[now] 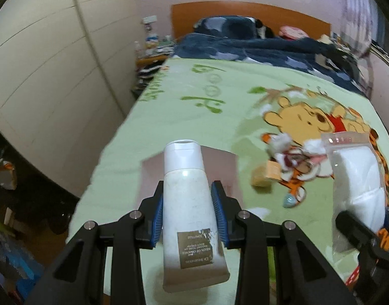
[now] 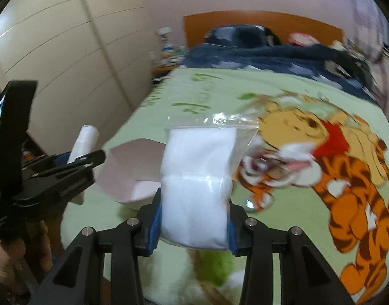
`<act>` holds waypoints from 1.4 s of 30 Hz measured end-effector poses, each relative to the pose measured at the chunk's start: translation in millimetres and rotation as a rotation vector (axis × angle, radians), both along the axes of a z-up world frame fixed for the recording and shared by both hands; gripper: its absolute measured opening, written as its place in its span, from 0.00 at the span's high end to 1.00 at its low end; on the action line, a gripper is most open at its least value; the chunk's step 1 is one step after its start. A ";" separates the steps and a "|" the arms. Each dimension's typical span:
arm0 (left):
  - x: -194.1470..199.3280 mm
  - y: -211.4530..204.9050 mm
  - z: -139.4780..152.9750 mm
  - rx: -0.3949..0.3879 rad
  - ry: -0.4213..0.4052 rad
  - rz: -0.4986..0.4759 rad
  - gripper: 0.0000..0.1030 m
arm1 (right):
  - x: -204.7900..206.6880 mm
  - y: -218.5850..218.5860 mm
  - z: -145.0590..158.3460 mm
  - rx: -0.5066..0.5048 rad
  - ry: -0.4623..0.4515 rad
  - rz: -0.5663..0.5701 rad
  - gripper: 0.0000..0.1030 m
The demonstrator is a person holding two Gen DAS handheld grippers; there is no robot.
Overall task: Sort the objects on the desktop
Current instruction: 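Lift and carry the lotion tube and cotton-pad bag with both tools to the paper box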
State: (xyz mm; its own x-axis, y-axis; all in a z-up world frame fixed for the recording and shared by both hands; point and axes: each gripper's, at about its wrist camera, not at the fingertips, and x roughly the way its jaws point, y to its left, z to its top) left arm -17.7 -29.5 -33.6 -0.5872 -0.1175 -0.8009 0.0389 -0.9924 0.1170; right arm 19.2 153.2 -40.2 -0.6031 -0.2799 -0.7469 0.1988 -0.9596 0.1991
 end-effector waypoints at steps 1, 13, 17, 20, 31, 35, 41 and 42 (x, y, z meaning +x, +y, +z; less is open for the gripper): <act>-1.7 -8.7 2.1 0.003 -0.001 0.012 0.66 | -3.4 -11.6 3.6 -0.003 0.004 0.021 0.60; -23.5 -48.5 -9.6 0.006 -0.079 0.040 0.66 | -32.0 -73.3 -0.6 0.019 -0.029 0.097 0.60; -29.2 -50.6 -12.5 0.003 -0.095 0.032 0.65 | -37.6 -79.1 -6.7 0.029 -0.049 0.094 0.60; -32.3 -52.2 -17.2 0.011 -0.117 0.028 0.65 | -41.1 -82.1 -8.6 0.034 -0.061 0.088 0.60; -40.5 -56.3 -22.6 0.013 -0.135 0.030 0.65 | -48.7 -92.6 -17.7 0.053 -0.090 0.091 0.60; -40.6 -56.5 -27.5 0.011 -0.146 0.029 0.65 | -50.2 -93.6 -22.9 0.060 -0.104 0.092 0.60; -46.8 -57.0 -38.2 0.011 -0.172 0.028 0.65 | -54.1 -99.9 -29.7 0.075 -0.116 0.102 0.60; -48.7 -56.9 -40.4 0.008 -0.179 0.027 0.65 | -55.8 -101.4 -31.2 0.077 -0.118 0.103 0.60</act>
State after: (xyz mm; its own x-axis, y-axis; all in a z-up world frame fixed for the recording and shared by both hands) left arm -66.4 -86.4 -74.0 -0.4323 -0.1243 -0.8931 0.0448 -0.9922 0.1164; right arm -36.6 51.7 -71.3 -0.4809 -0.2747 -0.8326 0.2766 -0.9487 0.1533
